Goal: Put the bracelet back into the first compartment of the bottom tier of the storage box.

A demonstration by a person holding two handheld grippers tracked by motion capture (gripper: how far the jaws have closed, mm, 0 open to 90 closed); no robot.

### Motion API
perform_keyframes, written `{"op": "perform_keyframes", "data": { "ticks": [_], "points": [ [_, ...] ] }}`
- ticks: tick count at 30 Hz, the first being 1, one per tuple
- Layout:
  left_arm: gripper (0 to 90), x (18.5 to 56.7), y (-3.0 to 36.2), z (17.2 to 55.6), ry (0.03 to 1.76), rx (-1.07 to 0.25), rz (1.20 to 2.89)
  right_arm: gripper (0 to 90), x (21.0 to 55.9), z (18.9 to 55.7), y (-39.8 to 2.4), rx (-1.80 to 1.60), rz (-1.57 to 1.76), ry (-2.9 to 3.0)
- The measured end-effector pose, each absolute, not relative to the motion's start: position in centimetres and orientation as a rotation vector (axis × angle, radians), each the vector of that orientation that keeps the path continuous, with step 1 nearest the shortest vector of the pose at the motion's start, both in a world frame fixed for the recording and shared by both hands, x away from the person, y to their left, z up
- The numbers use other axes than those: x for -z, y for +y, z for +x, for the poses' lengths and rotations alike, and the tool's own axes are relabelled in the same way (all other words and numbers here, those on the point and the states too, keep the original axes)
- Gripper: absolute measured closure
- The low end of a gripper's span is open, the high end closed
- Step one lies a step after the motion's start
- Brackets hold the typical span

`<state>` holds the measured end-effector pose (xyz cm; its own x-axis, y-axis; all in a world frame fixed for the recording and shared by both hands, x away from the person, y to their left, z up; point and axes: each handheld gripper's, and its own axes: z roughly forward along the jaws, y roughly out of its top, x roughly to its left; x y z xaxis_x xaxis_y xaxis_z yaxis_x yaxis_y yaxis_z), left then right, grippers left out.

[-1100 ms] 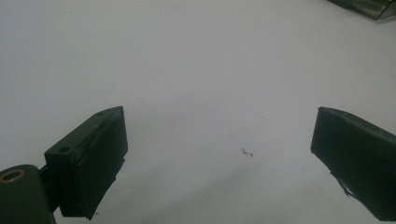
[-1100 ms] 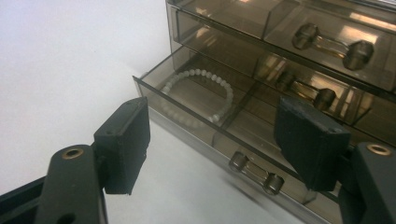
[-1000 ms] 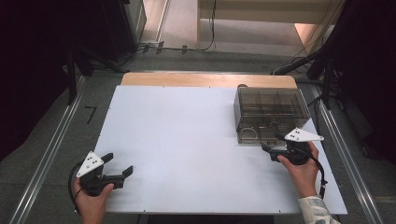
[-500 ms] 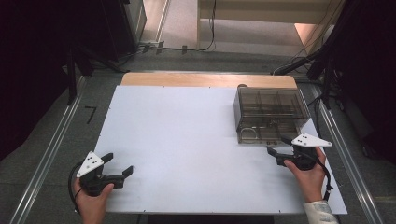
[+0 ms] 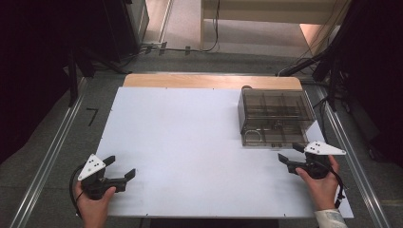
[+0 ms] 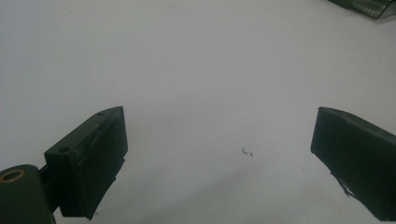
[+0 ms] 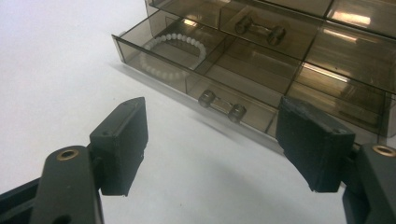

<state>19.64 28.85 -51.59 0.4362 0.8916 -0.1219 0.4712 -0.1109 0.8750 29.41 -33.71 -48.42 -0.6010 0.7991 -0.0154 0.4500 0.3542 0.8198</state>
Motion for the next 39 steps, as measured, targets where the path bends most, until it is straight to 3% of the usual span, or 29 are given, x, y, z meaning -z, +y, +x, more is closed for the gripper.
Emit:
{"op": "perform_keyframes", "data": {
  "ticks": [39],
  "points": [
    [4.5,51.6,28.9,19.6,1.180,-0.556,1.743,23.2,49.5,26.8,-36.8,-1.090,1.158,2.184]
  ]
}}
